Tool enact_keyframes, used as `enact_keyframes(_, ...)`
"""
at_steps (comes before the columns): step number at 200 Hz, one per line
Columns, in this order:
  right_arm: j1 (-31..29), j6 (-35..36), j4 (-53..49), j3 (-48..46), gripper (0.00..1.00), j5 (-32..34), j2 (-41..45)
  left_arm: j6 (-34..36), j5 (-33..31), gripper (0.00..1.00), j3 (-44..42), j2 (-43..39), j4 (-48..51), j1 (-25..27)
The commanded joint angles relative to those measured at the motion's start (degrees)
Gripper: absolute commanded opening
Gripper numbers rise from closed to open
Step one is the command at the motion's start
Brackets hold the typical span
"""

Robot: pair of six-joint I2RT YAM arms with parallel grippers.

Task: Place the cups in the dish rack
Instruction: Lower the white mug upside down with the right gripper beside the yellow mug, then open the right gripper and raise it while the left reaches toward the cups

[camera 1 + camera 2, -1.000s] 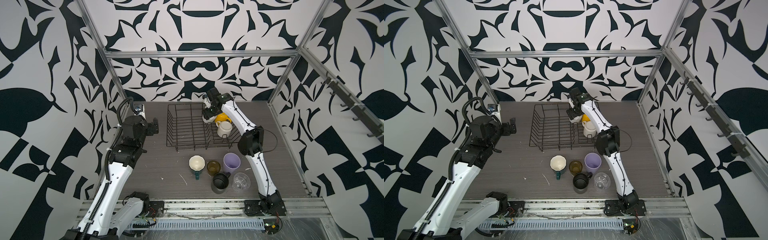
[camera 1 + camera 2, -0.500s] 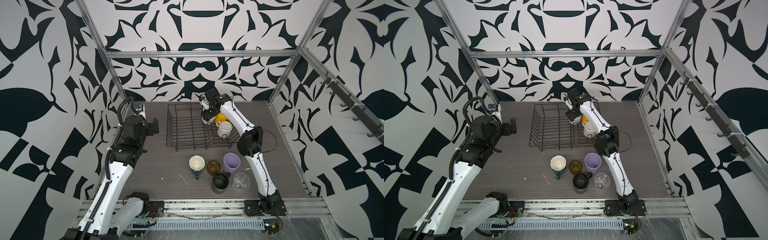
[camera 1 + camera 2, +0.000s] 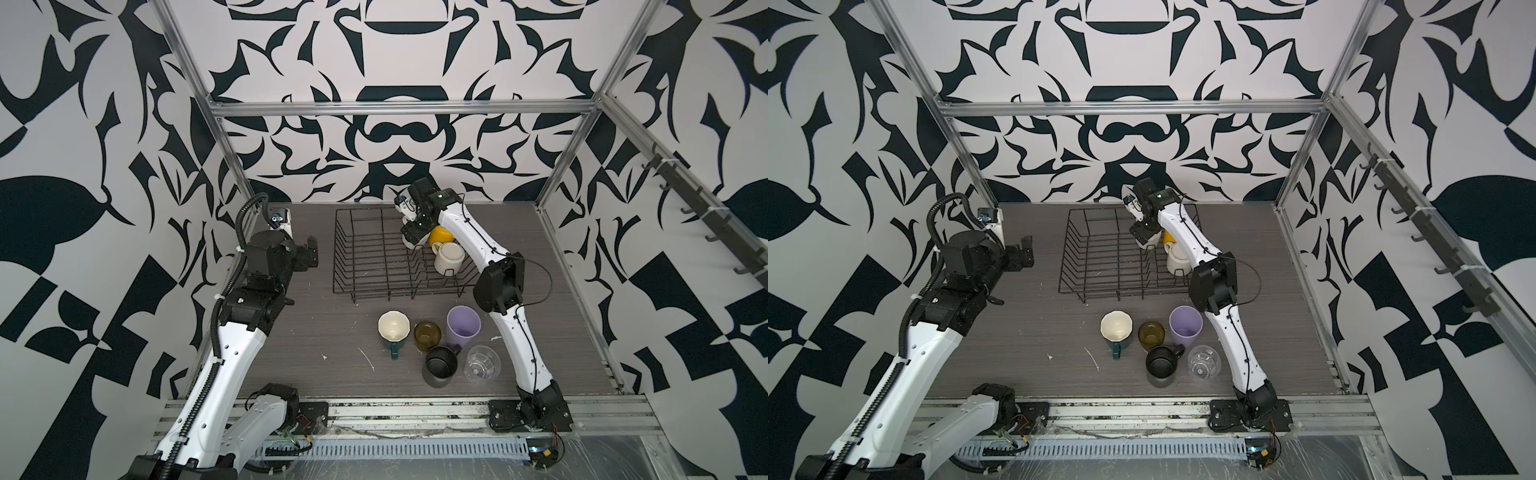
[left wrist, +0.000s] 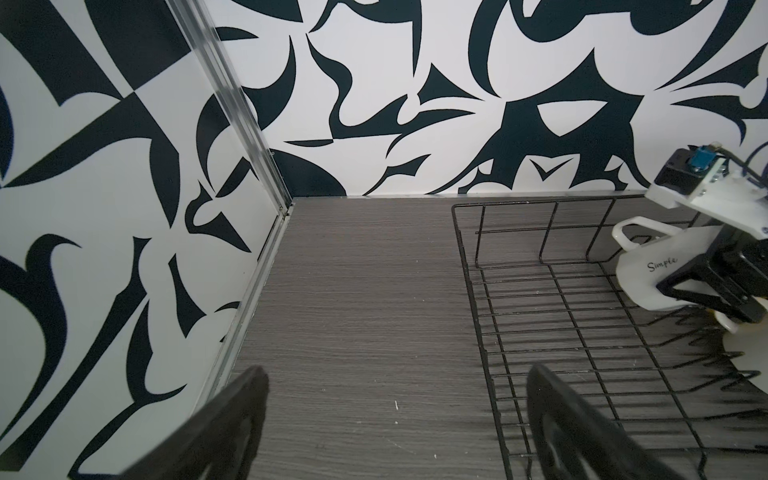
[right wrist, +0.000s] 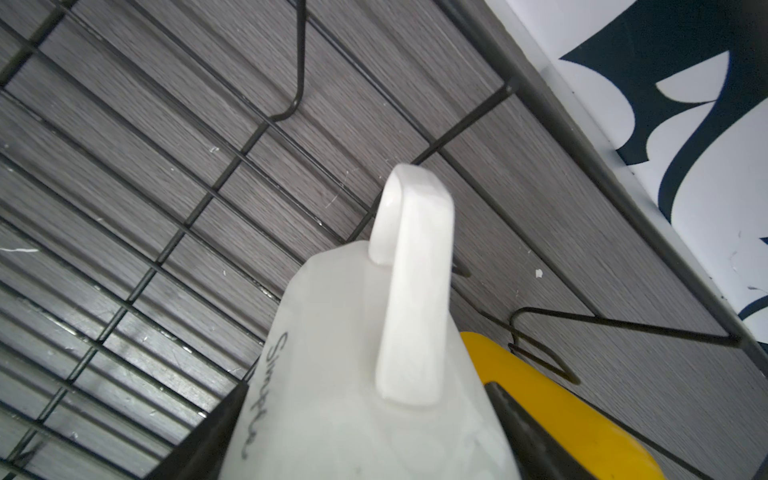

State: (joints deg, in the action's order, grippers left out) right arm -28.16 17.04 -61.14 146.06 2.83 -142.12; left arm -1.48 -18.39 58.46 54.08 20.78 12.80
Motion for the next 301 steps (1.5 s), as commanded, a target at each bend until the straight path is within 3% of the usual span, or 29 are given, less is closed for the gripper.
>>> enact_keyframes(1,-0.34,0.45,-1.0,1.33,0.2,0.73,1.44,-0.03,0.43,0.99,-0.3,0.03,0.1,-0.23)
enact_keyframes(121,-0.4,-3.83,-1.62,2.44,0.61,1.39,0.05,-0.02,0.64,0.99,-0.21,0.5,0.23,-0.25)
enact_keyframes(149,-0.31,-4.32,-1.18,2.49,0.74,1.37,0.88,-0.02,0.61,0.99,-0.23,0.4,0.32,-0.24)
enact_keyframes(165,-0.31,-4.4,-1.13,2.44,0.88,1.3,0.91,-0.02,0.47,0.99,-0.2,0.41,0.32,-0.23)
enact_keyframes(186,-0.31,-4.81,-1.0,2.52,0.99,1.39,2.6,-0.02,0.57,0.99,-0.13,0.32,0.39,-0.23)
enact_keyframes(260,0.15,-6.69,-0.63,2.43,0.99,1.64,5.41,-0.02,0.32,0.99,-0.27,-0.08,0.41,-0.23)
enact_keyframes(301,0.48,-9.65,3.34,-2.81,0.99,-1.66,12.79,-0.45,0.26,0.99,0.32,-0.12,1.35,-0.23)
